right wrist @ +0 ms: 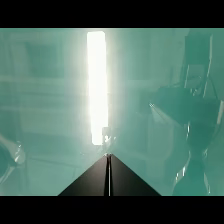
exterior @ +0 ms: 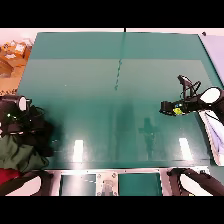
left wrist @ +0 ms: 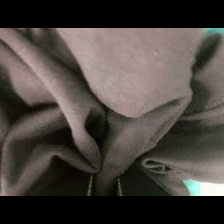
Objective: Fold the shirts.
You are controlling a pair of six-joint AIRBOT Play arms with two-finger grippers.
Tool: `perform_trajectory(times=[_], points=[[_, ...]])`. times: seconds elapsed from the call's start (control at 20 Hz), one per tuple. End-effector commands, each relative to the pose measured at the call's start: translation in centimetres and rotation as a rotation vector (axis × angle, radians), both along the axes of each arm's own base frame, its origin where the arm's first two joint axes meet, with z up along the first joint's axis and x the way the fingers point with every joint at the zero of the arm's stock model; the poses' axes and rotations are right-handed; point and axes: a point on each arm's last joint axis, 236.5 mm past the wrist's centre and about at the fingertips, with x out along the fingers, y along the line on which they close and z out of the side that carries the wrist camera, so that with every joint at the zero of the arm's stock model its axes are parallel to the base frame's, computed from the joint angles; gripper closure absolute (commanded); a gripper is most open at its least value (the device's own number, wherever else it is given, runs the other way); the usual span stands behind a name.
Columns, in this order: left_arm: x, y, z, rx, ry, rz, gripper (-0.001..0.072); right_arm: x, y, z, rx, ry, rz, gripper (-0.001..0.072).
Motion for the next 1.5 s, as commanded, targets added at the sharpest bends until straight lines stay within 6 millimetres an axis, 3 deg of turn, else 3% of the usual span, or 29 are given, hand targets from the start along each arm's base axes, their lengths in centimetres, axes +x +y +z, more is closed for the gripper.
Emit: perform_trajectory(times=[0.0, 0.15, 0.25, 0.35, 0.45, 0.6, 0.75, 0.8, 0.85, 0.9, 0.95, 1.05, 1.1, 1.15, 1.3, 1.4, 1.45], points=[[2.0, -0.9, 1.3, -0.067, -0.052, -0.019, 0.0679, 0.0, 0.0, 0.0, 0.001, -0.001, -0.001, 0.0698], [9.0, -4.8, 6.9, -0.127, -0.25, -0.144, 0.068, 0.1, 0.0, 0.2, 0.0, -0.005, -0.001, 0.0698], [13.5, -9.7, 12.7, -0.146, -0.413, -0.291, 0.068, 0.5, 0.0, 0.7, 0.001, -0.018, -0.004, 0.0698], [16.1, -15.9, 18.3, -0.199, -0.574, -0.445, 0.068, 1.2, -0.1, 1.6, 0.002, -0.041, -0.013, 0.0698], [16.8, -21.4, 22.3, -0.249, -0.694, -0.573, 0.068, 2.0, -0.1, 2.7, 0.01, -0.062, -0.042, 0.0699], [15.7, -29.1, 23.8, -0.368, -0.769, -0.727, 0.068, 3.0, -0.2, 4.3, 0.014, -0.095, -0.053, 0.0699], [14.4, -36.5, 21.5, -0.547, -0.755, -0.804, 0.0666, 3.5, -0.2, 5.1, 0.03, -0.102, -0.097, 0.0698], [14.1, -38.6, 19.9, -0.606, -0.728, -0.805, 0.0321, 3.5, -0.2, 5.1, 0.03, -0.102, -0.097, 0.0697], [13.9, -39.7, 18.4, -0.635, -0.695, -0.804, 0.0047, 3.5, -0.2, 5.1, 0.03, -0.102, -0.097, 0.0697], [14.0, -39.9, 17.0, -0.635, -0.655, -0.801, 0.0028, 3.4, -0.3, 5.1, 0.03, -0.099, -0.1, 0.0692], [14.4, -39.1, 16.4, -0.617, -0.639, -0.806, 0.0028, 3.2, -0.6, 5.0, 0.031, -0.088, -0.106, 0.0633], [16.1, -35.2, 16.4, -0.563, -0.616, -0.748, 0.0028, 2.7, -1.4, 4.8, 0.032, -0.06, -0.124, 0.0432], [16.9, -32.2, 16.5, -0.532, -0.588, -0.706, 0.0029, 2.4, -1.6, 4.7, 0.035, -0.045, -0.132, 0.0328], [17.4, -29.1, 16.4, -0.5, -0.553, -0.658, 0.0029, 2.0, -1.5, 4.4, 0.039, -0.026, -0.135, 0.0295], [17.6, -20.3, 14.4, -0.447, -0.442, -0.457, 0.0029, 2.2, -0.9, 2.5, 0.077, -0.016, -0.165, 0.0297], [15.5, -17.8, 11.5, -0.478, -0.336, -0.355, 0.0029, 3.2, -1.1, 0.4, 0.083, 0.007, -0.191, 0.0299], [14.0, -17.9, 9.8, -0.514, -0.276, -0.321, 0.0029, 3.7, -0.9, -0.7, 0.097, 0.027, -0.202, 0.03]])
